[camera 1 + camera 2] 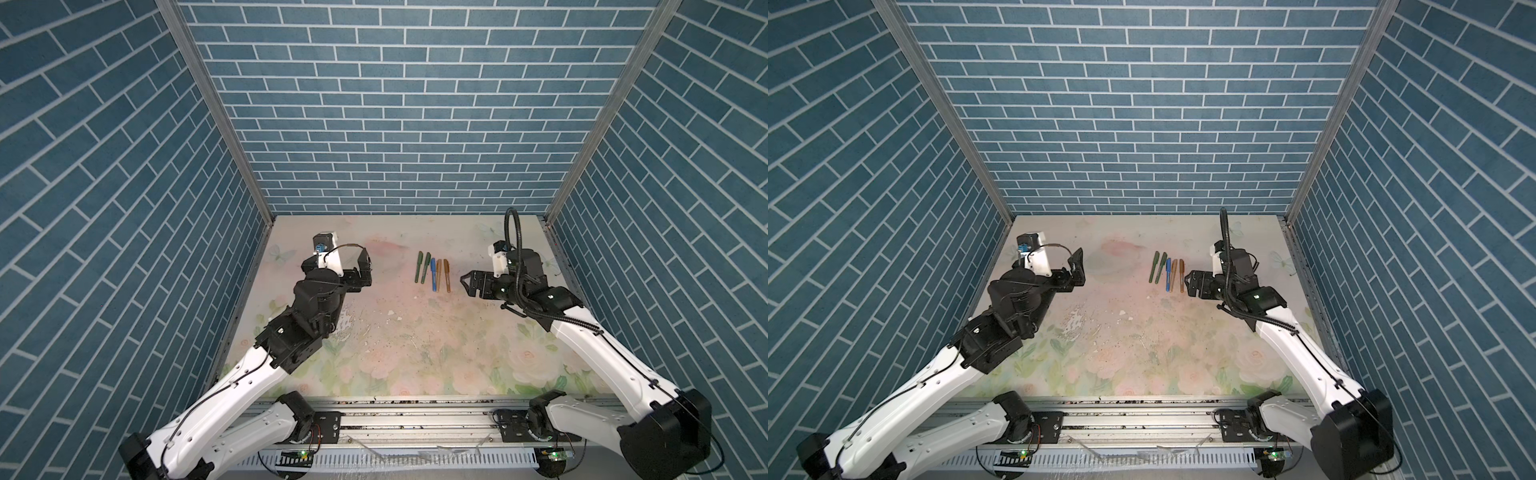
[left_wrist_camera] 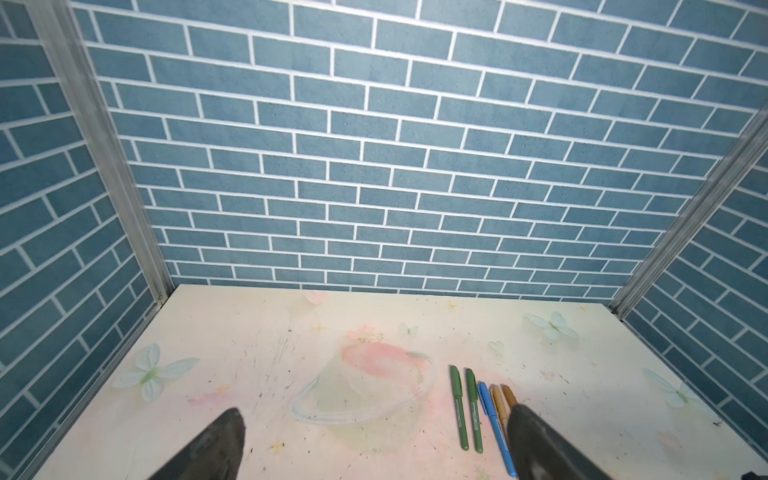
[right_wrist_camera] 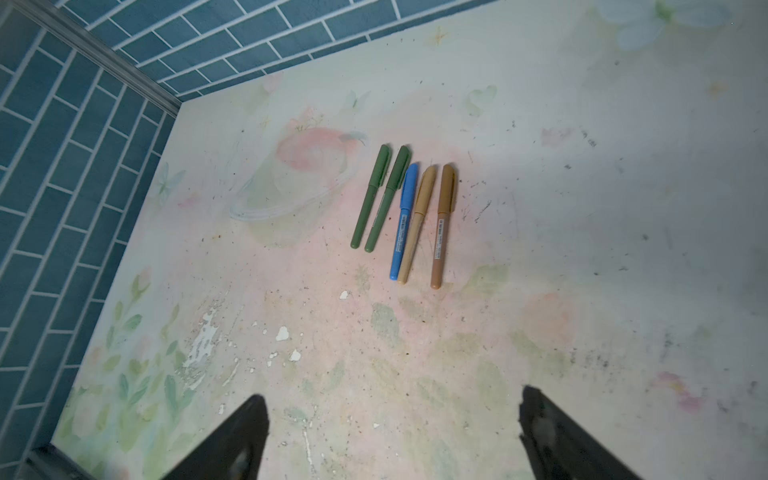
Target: Insert the pens into the pen caps
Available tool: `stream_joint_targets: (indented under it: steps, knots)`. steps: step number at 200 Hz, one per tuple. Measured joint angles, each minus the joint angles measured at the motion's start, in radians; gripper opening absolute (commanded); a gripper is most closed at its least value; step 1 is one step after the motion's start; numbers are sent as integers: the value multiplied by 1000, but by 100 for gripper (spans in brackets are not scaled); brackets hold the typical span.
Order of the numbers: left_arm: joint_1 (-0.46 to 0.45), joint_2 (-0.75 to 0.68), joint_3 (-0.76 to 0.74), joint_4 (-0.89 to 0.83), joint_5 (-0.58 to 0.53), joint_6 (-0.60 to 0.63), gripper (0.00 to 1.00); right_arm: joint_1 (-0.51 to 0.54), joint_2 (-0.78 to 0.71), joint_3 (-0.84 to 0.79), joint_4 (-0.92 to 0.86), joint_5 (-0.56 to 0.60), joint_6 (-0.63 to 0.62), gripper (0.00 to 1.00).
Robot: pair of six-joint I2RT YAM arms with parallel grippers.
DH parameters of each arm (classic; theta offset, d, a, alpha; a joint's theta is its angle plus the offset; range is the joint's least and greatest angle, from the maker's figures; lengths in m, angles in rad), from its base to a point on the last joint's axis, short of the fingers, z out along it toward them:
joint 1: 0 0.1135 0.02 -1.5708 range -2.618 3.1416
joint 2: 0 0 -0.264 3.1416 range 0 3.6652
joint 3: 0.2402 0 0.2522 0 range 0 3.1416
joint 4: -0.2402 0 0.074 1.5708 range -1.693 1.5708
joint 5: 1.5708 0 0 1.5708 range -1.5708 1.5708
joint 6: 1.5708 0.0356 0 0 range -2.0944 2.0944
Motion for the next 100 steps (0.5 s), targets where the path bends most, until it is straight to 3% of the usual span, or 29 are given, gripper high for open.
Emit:
stream_joint_targets:
  steps: [30,60,100]
  knots:
    - [0,-178,-264,32,17,-2,100,2,-80,-135,58,48,-4,99]
    - [0,-314,-558,128,19,97,100,2,-84,-216,93,67,-4,99]
    - [19,-326,-661,331,-55,292,100,2,-59,-220,155,68,-20,99]
